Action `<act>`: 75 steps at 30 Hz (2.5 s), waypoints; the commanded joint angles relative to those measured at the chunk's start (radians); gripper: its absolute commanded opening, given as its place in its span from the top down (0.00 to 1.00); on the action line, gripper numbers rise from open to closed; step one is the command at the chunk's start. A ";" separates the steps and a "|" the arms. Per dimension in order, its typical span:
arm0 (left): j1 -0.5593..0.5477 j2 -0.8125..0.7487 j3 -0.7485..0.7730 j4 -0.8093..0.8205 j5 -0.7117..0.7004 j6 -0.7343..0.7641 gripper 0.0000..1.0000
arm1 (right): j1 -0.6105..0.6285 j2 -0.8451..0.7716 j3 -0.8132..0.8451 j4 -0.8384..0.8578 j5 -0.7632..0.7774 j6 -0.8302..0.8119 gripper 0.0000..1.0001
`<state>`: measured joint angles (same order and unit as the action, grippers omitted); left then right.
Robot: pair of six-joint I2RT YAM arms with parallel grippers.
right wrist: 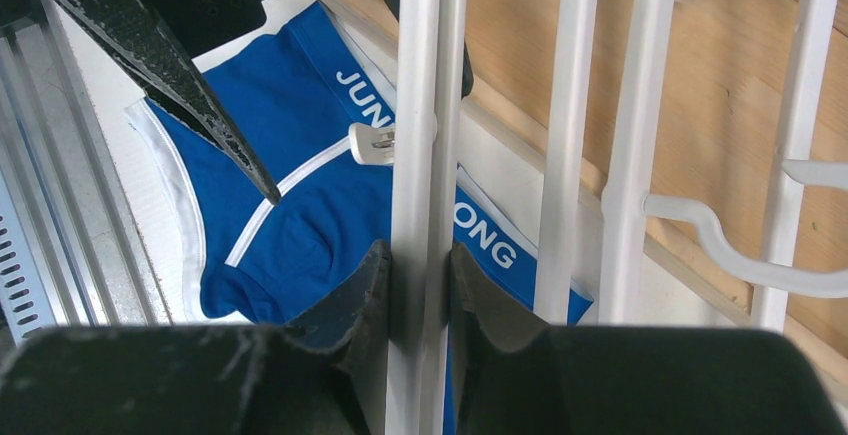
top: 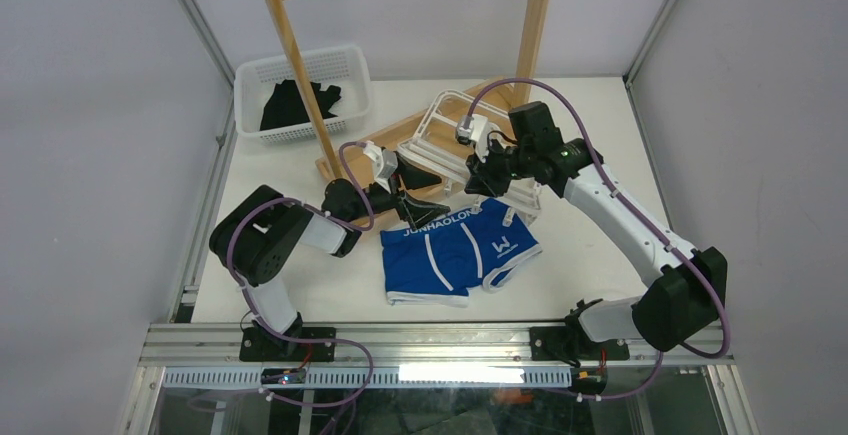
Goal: Clip the underwear to the hanger
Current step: Open the clamp at the hanger.
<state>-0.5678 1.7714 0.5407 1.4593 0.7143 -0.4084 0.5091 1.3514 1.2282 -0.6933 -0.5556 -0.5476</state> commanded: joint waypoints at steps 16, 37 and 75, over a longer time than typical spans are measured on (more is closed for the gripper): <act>-0.053 -0.098 -0.093 0.277 -0.053 0.014 0.02 | 0.014 -0.078 0.025 0.117 -0.031 0.031 1.00; -0.057 -0.087 0.012 0.277 -0.050 0.011 0.01 | 0.014 -0.089 0.016 0.068 -0.122 -0.008 1.00; -0.083 -0.062 0.093 0.277 -0.005 -0.062 0.18 | 0.014 -0.079 0.012 0.063 -0.147 -0.015 1.00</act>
<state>-0.6426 1.7123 0.5941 1.4616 0.7094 -0.4339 0.5053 1.3067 1.2282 -0.6636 -0.5804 -0.5323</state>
